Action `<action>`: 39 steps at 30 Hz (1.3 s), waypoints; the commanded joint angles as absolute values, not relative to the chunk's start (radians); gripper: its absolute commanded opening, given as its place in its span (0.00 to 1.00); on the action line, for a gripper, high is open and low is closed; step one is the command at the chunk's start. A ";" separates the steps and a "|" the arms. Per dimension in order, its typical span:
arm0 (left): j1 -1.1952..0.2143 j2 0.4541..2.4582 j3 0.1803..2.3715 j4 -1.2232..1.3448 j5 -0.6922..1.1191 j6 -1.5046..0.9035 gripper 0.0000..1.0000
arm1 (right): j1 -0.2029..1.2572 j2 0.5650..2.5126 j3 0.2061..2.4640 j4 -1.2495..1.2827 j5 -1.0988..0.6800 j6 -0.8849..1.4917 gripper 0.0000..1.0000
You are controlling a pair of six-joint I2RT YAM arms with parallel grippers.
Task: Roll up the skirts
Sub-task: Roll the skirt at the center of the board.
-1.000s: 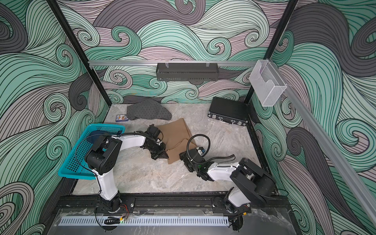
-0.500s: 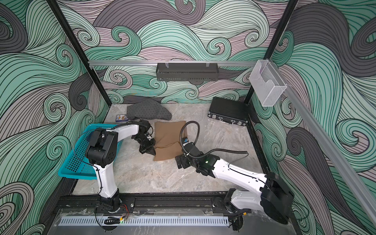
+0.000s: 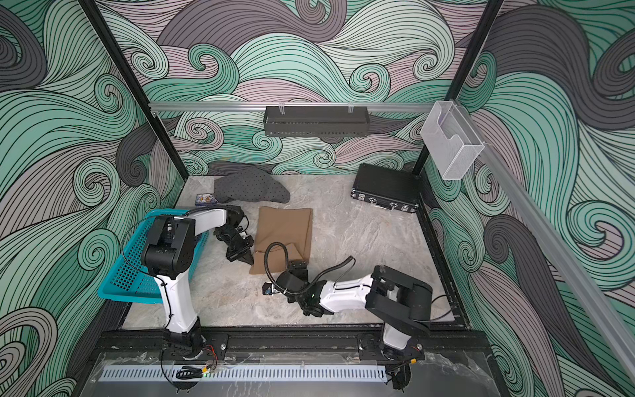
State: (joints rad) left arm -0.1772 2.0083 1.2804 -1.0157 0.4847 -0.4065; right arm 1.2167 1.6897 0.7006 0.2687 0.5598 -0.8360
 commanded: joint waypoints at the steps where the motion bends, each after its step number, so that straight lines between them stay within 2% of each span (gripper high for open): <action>1: -0.178 2.008 1.301 -1.052 0.490 -0.397 0.00 | 1.232 1.759 0.716 0.474 0.637 -1.040 0.92; 3: -0.178 2.008 1.298 -1.048 0.494 -0.402 0.00 | 1.220 1.810 0.742 0.459 0.628 -1.031 0.89; 5: -0.176 2.007 1.296 -1.047 0.493 -0.406 0.00 | 1.194 1.834 0.776 0.392 0.603 -0.971 0.80; 8: -0.172 1.997 1.290 -1.039 0.491 -0.415 0.00 | 1.146 1.815 0.831 0.211 0.495 -0.809 0.57; 12: -0.160 1.974 1.280 -1.018 0.507 -0.436 0.00 | 1.092 1.813 0.928 0.005 0.386 -0.644 0.19; 14: -0.149 1.964 1.274 -1.005 0.516 -0.450 0.00 | 1.069 1.826 0.989 -0.091 0.324 -0.572 0.07; 16: -0.140 1.959 1.273 -0.997 0.546 -0.460 0.00 | 1.054 1.842 1.037 -0.168 0.263 -0.519 0.00; 19: -0.111 1.932 1.269 -0.967 0.588 -0.500 0.11 | 1.040 1.855 1.114 -0.290 0.158 -0.416 0.00; 24: -0.076 1.860 1.362 -0.962 0.609 -0.598 0.50 | 1.005 1.877 1.249 -0.506 -0.088 -0.214 0.00; 26: -0.056 1.822 1.401 -0.979 0.579 -0.648 0.62 | 0.980 1.882 1.268 -0.528 -0.206 -0.116 0.00; 29: -0.025 1.725 1.362 -0.952 0.524 -0.715 0.70 | 0.921 1.884 1.267 -0.504 -0.432 0.044 0.00; 32: -0.017 1.641 1.264 -0.907 0.504 -0.745 0.73 | 0.883 1.889 1.242 -0.440 -0.592 0.137 0.00; 36: -0.034 1.540 1.105 -0.823 0.576 -0.751 0.76 | 0.825 1.910 1.215 -0.321 -0.753 0.260 0.00; 39: -0.054 1.441 0.952 -0.676 0.665 -0.816 0.82 | 0.782 1.910 1.174 -0.197 -0.851 0.377 0.00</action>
State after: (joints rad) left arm -0.0338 1.5074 1.0378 -0.7944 0.5842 -0.7467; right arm 0.8085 1.9003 1.2041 -0.3172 -0.6598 0.2169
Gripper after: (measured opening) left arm 0.808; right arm 0.066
